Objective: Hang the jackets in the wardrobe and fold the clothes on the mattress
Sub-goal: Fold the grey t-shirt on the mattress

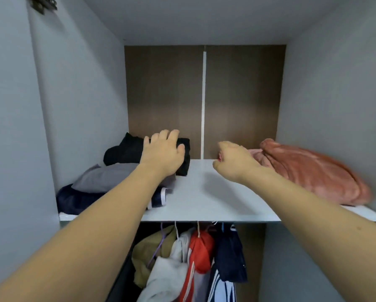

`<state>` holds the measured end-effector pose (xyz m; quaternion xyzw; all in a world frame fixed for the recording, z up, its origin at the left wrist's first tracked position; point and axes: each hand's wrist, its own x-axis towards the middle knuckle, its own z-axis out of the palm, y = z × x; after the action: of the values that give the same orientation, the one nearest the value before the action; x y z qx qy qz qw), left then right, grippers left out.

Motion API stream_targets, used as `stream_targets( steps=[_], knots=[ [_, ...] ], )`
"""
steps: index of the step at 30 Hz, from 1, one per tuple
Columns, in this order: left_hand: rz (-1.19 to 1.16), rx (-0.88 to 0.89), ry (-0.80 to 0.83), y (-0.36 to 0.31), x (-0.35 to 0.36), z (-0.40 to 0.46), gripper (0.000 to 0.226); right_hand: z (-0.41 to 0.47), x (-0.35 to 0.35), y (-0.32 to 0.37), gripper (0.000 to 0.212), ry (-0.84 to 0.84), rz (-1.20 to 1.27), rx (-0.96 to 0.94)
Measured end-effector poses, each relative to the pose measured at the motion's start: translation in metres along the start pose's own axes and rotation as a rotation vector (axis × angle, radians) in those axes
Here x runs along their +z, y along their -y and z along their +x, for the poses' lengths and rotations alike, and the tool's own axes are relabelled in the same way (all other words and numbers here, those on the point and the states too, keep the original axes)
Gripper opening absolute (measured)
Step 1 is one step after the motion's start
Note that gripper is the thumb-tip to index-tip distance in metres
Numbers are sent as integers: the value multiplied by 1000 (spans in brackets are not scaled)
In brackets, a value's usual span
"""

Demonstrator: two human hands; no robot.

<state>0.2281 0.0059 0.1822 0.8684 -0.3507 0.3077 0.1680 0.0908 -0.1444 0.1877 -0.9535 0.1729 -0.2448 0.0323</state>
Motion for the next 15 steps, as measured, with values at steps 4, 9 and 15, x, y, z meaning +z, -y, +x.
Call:
stream_targets(
  steps=[4,9,15],
  knots=[
    [-50,111,-21,-57,2,-20,53,-49,-33,-32,29,-40,-101,68],
    [-191,278,-82,-129,-18,-37,57,-116,-86,-56,45,-132,-176,234],
    [-341,505,-105,-196,-36,-75,57,-212,-118,-69,61,-152,-207,438]
  ],
)
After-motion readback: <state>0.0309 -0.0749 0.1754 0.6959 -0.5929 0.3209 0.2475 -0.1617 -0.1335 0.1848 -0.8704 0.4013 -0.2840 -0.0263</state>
